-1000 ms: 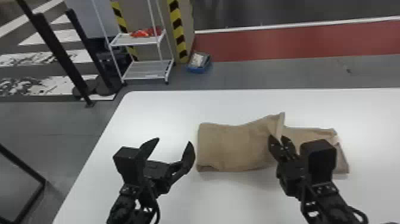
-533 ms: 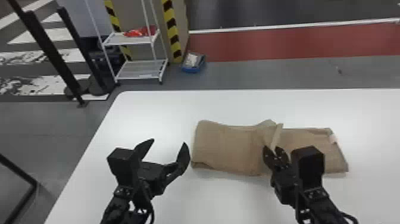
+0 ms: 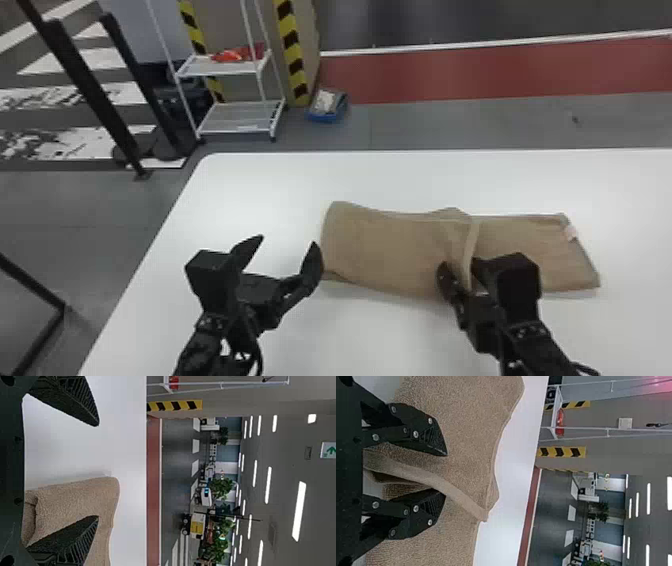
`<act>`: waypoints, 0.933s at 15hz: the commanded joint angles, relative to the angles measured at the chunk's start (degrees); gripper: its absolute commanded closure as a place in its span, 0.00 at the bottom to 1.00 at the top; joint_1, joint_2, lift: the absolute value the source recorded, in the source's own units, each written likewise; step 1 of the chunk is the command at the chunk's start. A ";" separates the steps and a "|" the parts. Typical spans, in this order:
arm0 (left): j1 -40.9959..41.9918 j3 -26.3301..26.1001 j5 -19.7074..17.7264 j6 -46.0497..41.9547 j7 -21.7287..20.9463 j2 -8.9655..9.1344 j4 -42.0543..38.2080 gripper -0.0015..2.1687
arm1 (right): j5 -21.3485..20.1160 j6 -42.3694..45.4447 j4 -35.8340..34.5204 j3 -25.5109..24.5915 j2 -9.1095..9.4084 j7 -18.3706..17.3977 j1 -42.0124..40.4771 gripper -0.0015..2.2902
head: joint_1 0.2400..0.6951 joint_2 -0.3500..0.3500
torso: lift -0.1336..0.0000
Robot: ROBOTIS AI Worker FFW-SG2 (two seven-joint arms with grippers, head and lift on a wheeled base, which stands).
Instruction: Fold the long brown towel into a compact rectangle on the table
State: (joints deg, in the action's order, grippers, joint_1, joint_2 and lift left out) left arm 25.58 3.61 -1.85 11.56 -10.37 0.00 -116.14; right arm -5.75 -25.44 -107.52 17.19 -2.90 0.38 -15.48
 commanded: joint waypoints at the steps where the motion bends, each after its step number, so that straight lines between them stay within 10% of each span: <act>1: 0.17 0.00 0.01 0.00 0.00 0.15 0.04 0.02 | -0.14 -1.42 0.12 -0.05 -0.09 0.05 0.63 0.56 | 1.00 0.75 | 0.09; 14: 0.26 0.17 0.01 -0.17 -0.61 0.15 0.56 0.02 | 1.44 -1.59 -8.32 -3.39 -0.35 2.78 -1.22 0.59 | 1.00 0.75 | 0.09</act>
State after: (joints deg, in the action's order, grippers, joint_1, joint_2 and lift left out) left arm 25.77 3.66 -1.84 11.48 -10.90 0.00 -115.59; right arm -5.35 -26.66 -113.89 15.70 -3.34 2.55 -16.60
